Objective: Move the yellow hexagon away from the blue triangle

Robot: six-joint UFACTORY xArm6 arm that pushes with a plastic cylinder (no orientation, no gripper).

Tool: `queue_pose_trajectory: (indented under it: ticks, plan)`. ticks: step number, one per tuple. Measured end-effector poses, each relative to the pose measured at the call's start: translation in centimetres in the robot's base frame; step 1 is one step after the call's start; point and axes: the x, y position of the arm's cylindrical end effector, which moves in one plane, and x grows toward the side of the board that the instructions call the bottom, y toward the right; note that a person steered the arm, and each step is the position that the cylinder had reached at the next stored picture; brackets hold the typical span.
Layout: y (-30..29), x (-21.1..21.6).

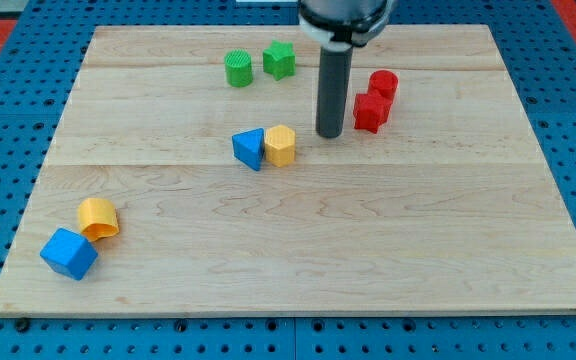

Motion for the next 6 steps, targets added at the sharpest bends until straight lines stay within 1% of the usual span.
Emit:
queue_pose_trajectory:
  ticks: [1,2,3,4,5,6]
  plan:
    - [-1.8,4.7]
    - [-3.5,0.2]
    - [-5.6,-2.0]
    - [-12.9,-3.1]
    - [-11.0,-5.2]
    - [-8.9,-8.4]
